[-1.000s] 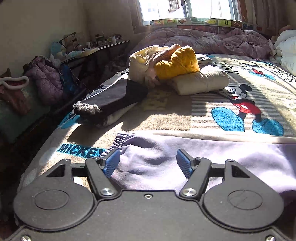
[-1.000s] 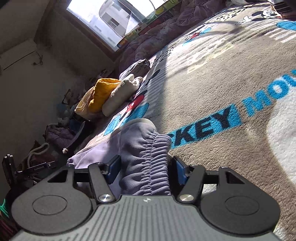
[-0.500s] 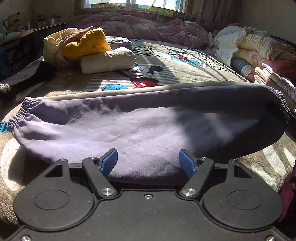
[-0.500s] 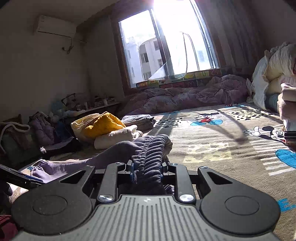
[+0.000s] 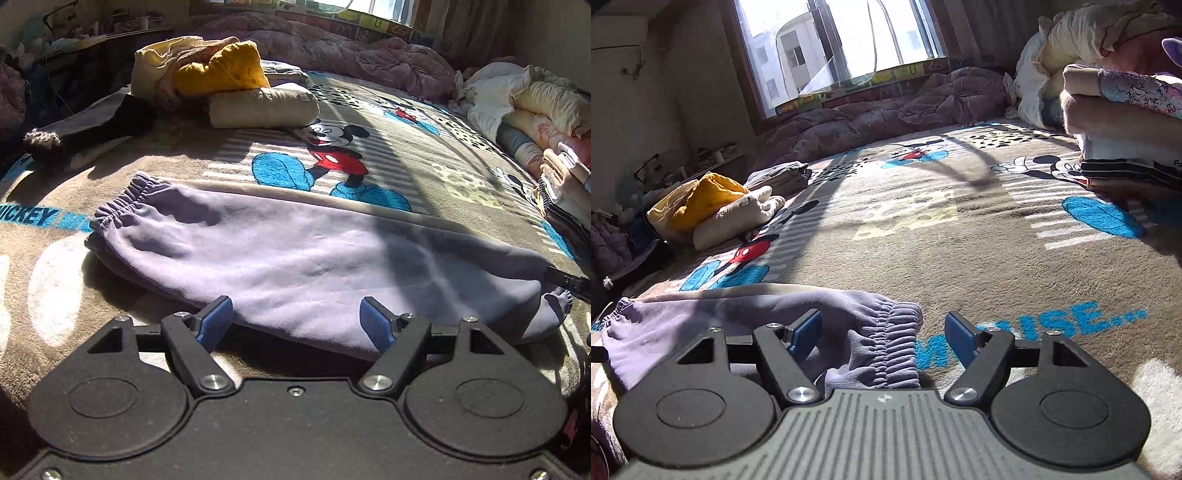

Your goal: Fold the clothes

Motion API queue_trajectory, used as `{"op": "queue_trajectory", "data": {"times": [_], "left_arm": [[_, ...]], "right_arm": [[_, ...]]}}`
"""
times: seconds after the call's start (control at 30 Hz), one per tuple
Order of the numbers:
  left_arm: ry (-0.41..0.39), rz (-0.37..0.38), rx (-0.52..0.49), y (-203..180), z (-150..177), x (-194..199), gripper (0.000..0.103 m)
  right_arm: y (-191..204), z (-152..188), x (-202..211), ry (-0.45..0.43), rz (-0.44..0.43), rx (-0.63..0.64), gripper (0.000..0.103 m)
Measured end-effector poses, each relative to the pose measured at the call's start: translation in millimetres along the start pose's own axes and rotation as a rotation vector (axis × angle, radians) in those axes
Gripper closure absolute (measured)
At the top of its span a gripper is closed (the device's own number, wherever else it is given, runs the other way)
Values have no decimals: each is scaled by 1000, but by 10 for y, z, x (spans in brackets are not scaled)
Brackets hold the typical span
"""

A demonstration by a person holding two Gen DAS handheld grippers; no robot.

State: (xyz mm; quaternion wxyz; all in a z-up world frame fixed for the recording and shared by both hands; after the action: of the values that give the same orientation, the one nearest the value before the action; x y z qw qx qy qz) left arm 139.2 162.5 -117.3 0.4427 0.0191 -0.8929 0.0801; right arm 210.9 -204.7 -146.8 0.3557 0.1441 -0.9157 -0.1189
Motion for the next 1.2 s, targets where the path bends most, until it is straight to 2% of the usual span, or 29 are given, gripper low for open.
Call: {"op": "queue_trajectory", "data": {"times": [0.2,0.3,0.37,0.43,0.53,0.6,0.63,0.67,0.7,0.73,0.77,0.87,1.0,1.1,1.2], "left_arm": [[-30,-84,62,652,-446,-102,27],[-42,-125,89,1008,-704,-175,23],[-18,-129,85,1248,-883,-327,23],[27,-102,93,1398,-976,-502,23],[133,-39,145,1554,-982,-863,23],[147,-46,123,1516,-952,-967,23],[143,-49,101,1468,-946,-985,29],[140,-43,76,1404,-945,-981,45],[138,-24,61,1339,-946,-976,57],[138,16,66,1274,-957,-962,81],[133,45,70,1211,-979,-938,85],[84,78,20,977,-1113,-811,87],[-33,159,29,705,-1487,-545,87],[-73,179,49,529,-1786,-521,87],[-95,198,83,466,-1987,-639,84]], "right_arm": [[-155,35,-142,51,-97,-162,29],[-70,16,-242,77,-157,-161,29],[18,19,-327,99,-177,-127,29],[104,36,-408,109,-154,-56,29],[116,17,-457,113,-152,-35,37],[81,-16,-473,114,-183,-68,50],[71,-30,-480,114,-203,-85,56],[72,-49,-489,112,-220,-93,65],[79,-71,-500,109,-236,-98,66],[86,-91,-501,102,-243,-99,67],[94,-132,-482,83,-251,-102,67],[87,-323,-372,4,-269,-108,69],[-56,-709,-256,-98,-252,-109,70],[-313,-1024,-277,-144,-205,-140,70],[-489,-1254,-358,-176,-148,-116,70]]}}
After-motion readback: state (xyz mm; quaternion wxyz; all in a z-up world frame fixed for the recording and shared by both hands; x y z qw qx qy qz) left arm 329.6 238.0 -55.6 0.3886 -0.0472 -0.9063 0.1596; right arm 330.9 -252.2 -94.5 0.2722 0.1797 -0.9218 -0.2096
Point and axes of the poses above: each gripper's, at about its wrist camera, not at the fingertips, and x roughly against the way its jaws point, y to its left, z to its underside, the point moved 10 cm from there along -x, roughly the way its jaws point, and after that the axes turned 10 degrees about y, right-handed, at the moved point
